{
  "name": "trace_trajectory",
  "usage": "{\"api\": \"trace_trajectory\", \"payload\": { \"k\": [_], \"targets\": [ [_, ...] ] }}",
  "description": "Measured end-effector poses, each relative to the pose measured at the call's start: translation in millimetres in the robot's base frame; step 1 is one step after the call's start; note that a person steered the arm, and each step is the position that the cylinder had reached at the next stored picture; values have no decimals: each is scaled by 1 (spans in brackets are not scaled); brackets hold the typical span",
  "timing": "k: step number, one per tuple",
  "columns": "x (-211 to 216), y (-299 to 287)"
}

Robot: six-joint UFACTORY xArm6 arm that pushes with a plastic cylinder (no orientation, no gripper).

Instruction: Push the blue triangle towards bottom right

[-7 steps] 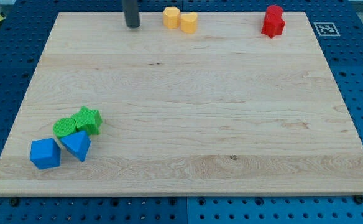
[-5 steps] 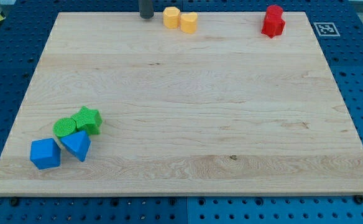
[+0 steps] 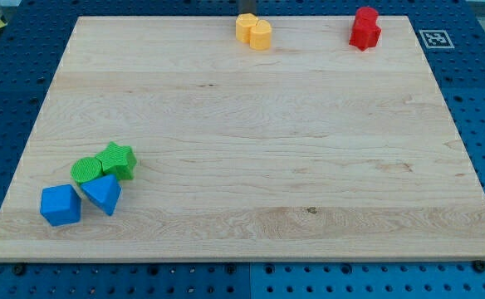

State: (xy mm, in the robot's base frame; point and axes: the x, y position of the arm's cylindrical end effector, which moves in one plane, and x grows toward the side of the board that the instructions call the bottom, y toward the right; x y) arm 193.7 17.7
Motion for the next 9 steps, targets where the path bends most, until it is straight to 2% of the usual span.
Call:
{"api": "trace_trajectory", "payload": {
  "k": [2, 5, 7, 9],
  "targets": [
    [9, -8],
    [0, -18],
    [0, -44],
    [19, -44]
  ]
}}
